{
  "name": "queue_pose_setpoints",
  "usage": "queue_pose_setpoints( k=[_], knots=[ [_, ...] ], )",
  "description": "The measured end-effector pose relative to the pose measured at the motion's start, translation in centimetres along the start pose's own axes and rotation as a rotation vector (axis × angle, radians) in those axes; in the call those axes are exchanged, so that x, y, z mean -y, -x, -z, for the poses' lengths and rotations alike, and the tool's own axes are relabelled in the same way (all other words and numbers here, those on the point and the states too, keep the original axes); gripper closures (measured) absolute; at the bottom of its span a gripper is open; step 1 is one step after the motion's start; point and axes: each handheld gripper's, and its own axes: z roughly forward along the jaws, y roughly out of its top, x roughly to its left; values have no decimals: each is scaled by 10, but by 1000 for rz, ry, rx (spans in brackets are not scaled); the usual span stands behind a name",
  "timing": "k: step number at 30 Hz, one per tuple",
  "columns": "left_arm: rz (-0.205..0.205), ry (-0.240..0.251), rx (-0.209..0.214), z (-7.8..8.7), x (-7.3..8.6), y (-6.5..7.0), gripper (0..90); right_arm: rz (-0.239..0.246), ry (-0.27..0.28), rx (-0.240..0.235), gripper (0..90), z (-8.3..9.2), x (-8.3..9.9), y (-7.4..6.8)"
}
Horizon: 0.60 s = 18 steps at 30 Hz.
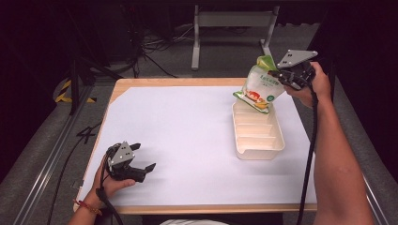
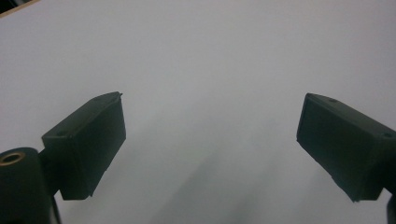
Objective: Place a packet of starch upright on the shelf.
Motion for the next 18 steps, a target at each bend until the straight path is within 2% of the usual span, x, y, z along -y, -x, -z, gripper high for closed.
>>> queue_pose_setpoints(
  k=[2, 4, 9, 15, 18],
  knots=[
    [3, -1, 6, 1, 1, 0, 89, 2, -1, 10, 889, -5, 1, 2],
    [8, -1, 4, 2, 2, 0, 89, 0, 0, 1, 889, -8, 0, 4],
    [15, 1, 2, 4, 4, 0, 89, 34, -19, 15, 887, -16, -3, 5],
    [8, -1, 3, 6, 5, 1, 89, 49, 3, 10, 886, -18, -2, 2],
    [7, 1, 1, 6, 4, 1, 89, 54, 23, -7, 885, -16, 4, 0]
  ],
)
